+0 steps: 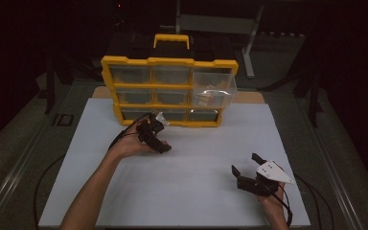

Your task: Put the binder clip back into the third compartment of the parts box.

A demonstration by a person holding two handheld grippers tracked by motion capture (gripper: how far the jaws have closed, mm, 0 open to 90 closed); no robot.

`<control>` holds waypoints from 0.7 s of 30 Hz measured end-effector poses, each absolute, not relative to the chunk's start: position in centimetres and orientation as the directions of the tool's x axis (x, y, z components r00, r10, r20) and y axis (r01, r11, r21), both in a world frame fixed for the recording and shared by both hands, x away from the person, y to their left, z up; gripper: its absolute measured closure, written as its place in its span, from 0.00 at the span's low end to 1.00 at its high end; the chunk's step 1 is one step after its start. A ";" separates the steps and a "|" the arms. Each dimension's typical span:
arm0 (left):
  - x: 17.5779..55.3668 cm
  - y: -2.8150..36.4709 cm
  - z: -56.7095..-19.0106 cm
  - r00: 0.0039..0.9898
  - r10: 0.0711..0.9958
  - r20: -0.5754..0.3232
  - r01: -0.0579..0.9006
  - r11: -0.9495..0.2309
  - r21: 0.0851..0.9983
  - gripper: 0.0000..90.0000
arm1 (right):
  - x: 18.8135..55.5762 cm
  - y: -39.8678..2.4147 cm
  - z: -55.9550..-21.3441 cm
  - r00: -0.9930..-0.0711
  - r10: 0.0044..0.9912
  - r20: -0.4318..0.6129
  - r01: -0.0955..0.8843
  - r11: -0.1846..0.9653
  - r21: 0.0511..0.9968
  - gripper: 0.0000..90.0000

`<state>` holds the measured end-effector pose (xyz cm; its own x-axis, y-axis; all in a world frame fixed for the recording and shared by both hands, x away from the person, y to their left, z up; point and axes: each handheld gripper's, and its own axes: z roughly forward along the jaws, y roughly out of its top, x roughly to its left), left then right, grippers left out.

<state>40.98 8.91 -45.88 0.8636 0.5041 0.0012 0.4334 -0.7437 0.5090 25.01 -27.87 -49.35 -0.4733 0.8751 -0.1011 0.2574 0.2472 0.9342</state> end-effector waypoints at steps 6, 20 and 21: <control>40.9 8.8 -46.6 0.861 0.508 -0.007 0.443 -0.744 0.500 0.17 | 25.0 -27.9 -49.3 -0.474 0.875 -0.100 0.259 0.247 0.934 0.14; 40.6 8.5 -47.9 0.856 0.517 -0.014 0.459 -0.745 0.484 0.18 | 25.0 -27.8 -49.3 -0.475 0.874 -0.100 0.258 0.247 0.934 0.14; 40.6 8.5 -47.9 0.856 0.517 -0.014 0.459 -0.745 0.484 0.18 | 25.0 -27.8 -49.3 -0.475 0.874 -0.100 0.258 0.247 0.934 0.14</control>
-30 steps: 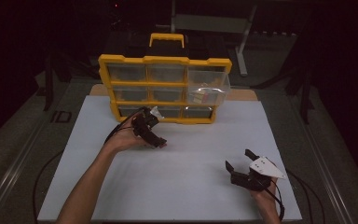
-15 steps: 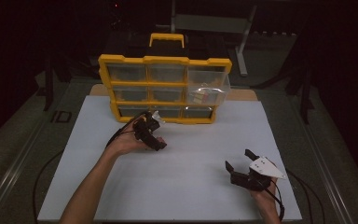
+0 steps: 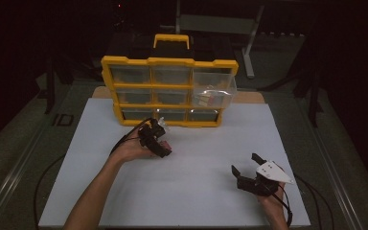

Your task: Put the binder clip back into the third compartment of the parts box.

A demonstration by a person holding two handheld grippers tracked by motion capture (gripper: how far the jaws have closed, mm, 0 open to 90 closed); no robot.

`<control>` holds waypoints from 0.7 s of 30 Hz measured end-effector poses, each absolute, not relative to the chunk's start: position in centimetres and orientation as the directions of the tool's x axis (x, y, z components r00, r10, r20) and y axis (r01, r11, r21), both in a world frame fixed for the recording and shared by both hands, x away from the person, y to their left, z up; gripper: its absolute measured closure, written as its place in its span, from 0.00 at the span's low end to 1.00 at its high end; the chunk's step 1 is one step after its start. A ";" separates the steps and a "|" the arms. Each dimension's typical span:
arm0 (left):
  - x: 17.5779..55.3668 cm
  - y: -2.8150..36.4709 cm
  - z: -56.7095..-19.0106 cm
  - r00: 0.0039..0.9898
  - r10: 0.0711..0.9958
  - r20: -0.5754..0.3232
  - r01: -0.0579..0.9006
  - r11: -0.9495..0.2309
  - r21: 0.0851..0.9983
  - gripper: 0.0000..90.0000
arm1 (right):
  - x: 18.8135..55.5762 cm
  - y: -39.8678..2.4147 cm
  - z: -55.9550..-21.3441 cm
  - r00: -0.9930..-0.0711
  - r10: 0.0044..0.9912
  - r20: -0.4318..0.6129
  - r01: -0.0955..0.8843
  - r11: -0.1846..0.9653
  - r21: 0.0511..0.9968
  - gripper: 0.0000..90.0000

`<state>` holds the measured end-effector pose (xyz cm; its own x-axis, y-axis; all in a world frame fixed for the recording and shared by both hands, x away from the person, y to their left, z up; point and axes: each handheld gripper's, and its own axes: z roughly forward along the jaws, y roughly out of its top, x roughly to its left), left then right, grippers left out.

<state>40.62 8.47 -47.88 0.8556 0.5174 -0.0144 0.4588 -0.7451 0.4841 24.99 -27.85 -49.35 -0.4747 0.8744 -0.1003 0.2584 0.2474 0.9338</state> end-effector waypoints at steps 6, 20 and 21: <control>40.8 8.4 -48.5 0.849 0.528 -0.005 0.467 -0.747 0.472 0.19 | 25.0 -27.9 -49.4 -0.474 0.875 -0.101 0.258 0.247 0.934 0.14; 41.4 8.3 -49.6 0.843 0.538 -0.012 0.482 -0.745 0.461 0.35 | 25.0 -27.9 -49.4 -0.474 0.875 -0.100 0.258 0.247 0.934 0.14; 41.4 8.3 -49.7 0.841 0.540 -0.012 0.484 -0.744 0.461 0.36 | 25.0 -27.9 -49.4 -0.474 0.875 -0.100 0.257 0.247 0.934 0.14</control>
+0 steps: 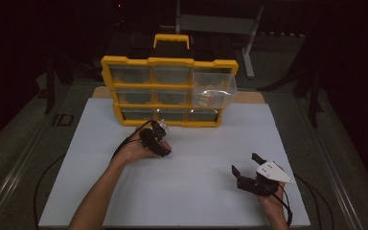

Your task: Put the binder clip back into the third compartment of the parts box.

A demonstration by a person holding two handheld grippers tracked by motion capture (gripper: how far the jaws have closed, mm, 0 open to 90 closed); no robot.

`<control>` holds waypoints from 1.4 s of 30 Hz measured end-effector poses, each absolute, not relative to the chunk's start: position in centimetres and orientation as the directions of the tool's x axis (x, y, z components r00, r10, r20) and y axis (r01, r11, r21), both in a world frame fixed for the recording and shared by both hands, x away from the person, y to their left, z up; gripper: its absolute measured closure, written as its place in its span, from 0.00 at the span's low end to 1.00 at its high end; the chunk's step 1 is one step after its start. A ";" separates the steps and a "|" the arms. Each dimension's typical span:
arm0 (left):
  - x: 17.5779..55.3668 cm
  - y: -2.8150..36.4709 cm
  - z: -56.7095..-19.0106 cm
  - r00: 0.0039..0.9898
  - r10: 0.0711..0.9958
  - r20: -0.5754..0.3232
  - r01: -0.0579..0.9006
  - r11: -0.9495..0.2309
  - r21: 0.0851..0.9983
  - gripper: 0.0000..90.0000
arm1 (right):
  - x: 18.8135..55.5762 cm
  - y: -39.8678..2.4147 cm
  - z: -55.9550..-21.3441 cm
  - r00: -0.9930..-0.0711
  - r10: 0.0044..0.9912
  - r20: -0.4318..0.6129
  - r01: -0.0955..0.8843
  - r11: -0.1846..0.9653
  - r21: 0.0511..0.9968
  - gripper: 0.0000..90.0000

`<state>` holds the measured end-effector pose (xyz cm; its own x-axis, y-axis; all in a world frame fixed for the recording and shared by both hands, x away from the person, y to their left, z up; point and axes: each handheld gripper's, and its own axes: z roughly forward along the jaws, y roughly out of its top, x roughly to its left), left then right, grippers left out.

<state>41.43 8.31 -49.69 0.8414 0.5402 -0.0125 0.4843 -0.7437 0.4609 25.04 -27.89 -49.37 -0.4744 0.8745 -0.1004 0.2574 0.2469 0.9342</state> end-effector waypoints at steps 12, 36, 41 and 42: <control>41.7 8.4 -50.2 0.839 0.544 -0.012 0.487 -0.741 0.463 0.45 | 25.0 -27.9 -49.4 -0.473 0.875 -0.102 0.257 0.247 0.934 0.14; 41.7 8.5 -50.2 0.843 0.538 0.001 0.475 -0.746 0.466 0.56 | 25.0 -27.9 -49.4 -0.474 0.874 -0.103 0.257 0.250 0.934 0.14; 41.7 8.5 -50.2 0.841 0.540 -0.003 0.479 -0.743 0.468 0.56 | 25.0 -27.9 -49.4 -0.474 0.875 -0.103 0.257 0.249 0.934 0.14; 41.7 8.5 -50.2 0.841 0.540 -0.003 0.479 -0.743 0.468 0.56 | 25.0 -27.9 -49.4 -0.474 0.875 -0.103 0.257 0.249 0.934 0.14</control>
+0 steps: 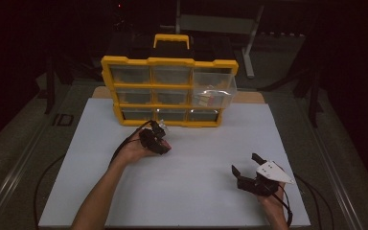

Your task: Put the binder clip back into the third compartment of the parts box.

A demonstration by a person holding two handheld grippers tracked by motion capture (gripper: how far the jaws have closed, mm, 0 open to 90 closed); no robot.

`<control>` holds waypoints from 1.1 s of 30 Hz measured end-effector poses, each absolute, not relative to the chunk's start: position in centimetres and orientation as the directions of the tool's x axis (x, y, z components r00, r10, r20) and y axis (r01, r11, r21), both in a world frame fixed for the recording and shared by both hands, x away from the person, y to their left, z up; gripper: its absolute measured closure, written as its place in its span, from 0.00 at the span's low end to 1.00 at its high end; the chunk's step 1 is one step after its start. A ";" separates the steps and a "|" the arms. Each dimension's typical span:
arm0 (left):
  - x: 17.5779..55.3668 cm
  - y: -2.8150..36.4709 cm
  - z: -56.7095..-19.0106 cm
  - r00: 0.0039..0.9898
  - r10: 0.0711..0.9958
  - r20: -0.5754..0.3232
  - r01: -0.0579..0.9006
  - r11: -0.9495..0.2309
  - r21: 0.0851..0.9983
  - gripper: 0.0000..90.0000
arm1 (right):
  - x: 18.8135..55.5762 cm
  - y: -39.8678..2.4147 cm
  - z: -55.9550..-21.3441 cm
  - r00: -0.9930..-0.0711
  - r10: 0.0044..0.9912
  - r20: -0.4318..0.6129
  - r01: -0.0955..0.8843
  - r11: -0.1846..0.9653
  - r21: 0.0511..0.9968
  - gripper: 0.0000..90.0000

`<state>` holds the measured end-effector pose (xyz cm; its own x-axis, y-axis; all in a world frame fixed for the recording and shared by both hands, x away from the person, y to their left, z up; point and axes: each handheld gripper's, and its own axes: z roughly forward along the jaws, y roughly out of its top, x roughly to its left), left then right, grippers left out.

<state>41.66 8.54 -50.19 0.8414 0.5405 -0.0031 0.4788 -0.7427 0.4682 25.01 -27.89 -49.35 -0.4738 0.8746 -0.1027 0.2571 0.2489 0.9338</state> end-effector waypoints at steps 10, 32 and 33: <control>41.4 8.6 -49.9 0.847 0.531 -0.009 0.472 -0.746 0.470 0.56 | 25.0 -27.9 -49.4 -0.475 0.874 -0.102 0.257 0.249 0.934 0.14; 40.5 9.5 -47.7 0.864 0.503 0.006 0.435 -0.753 0.493 0.56 | 25.1 -27.9 -49.4 -0.476 0.874 -0.102 0.258 0.249 0.933 0.14; 40.5 9.5 -47.6 0.868 0.497 0.012 0.426 -0.756 0.497 0.56 | 25.1 -27.9 -49.4 -0.476 0.874 -0.102 0.258 0.250 0.933 0.14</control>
